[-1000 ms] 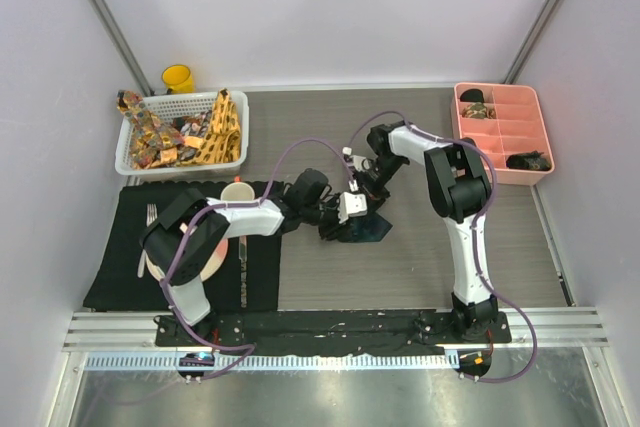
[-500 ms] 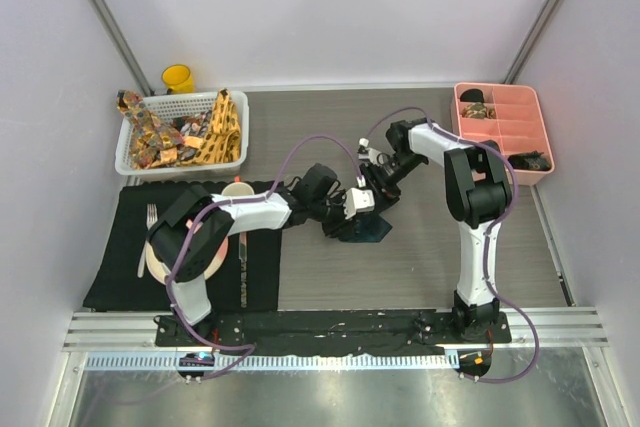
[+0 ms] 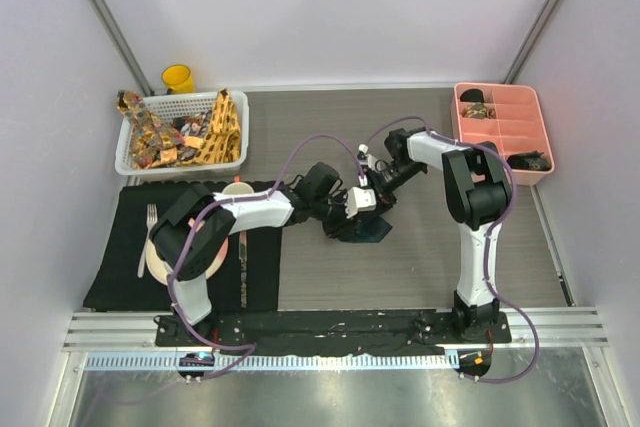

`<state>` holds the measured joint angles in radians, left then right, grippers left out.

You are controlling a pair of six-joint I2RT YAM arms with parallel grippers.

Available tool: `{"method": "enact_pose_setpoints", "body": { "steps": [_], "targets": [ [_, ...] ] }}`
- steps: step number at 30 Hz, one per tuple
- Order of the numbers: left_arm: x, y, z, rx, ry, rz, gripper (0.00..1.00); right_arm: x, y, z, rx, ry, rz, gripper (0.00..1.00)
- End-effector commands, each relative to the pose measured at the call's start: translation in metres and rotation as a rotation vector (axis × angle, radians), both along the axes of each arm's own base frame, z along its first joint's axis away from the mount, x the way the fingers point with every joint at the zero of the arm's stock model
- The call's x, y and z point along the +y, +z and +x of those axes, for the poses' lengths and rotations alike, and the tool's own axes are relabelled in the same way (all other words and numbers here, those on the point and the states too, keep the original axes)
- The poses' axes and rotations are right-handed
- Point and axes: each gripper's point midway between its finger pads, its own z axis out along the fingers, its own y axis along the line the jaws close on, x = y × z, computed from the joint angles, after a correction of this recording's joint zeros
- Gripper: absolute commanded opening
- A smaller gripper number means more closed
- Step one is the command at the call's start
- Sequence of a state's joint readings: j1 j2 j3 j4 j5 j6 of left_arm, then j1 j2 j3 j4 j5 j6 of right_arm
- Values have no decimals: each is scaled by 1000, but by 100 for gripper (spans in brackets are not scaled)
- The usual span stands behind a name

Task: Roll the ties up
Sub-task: Roll the tie at the center of the board.

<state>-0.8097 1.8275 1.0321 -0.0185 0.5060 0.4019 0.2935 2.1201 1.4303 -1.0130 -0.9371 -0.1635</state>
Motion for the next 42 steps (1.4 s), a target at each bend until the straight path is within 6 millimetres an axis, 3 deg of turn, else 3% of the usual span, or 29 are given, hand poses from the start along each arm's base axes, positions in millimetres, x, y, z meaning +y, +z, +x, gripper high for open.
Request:
{"method": "enact_pose_setpoints", "body": {
  "steps": [1,7,10,13,15,17,22,25,28,36,42],
  "targets": [
    [24,-37,-15,80,6,140,45,-6,-23,-3,-9,27,-41,33],
    [23,-41,-15,89,1,149,46,-4,-13,-13,14,19,9,53],
    [23,-42,-15,89,-2,151,46,-1,-5,-14,7,19,43,53],
    [22,-43,-15,91,-4,149,46,0,-11,-14,22,16,45,46],
    [21,-42,-15,91,-5,147,47,-2,-21,-14,34,22,26,35],
    [20,-41,-14,90,-7,145,48,-8,-32,-16,36,32,-12,31],
    [11,-31,-8,81,7,101,60,-27,-56,-17,64,29,-71,2],
    [5,-21,-5,60,7,46,71,-35,-62,-14,46,33,-89,1],
    [-4,-10,1,20,0,-12,75,-40,-68,-15,27,57,-108,1],
    [-27,11,8,-10,-39,-115,76,-47,-77,-6,-49,91,-190,1],
    [-32,2,2,46,-63,-107,70,-47,-81,4,-88,78,-234,1]
  ]
}}
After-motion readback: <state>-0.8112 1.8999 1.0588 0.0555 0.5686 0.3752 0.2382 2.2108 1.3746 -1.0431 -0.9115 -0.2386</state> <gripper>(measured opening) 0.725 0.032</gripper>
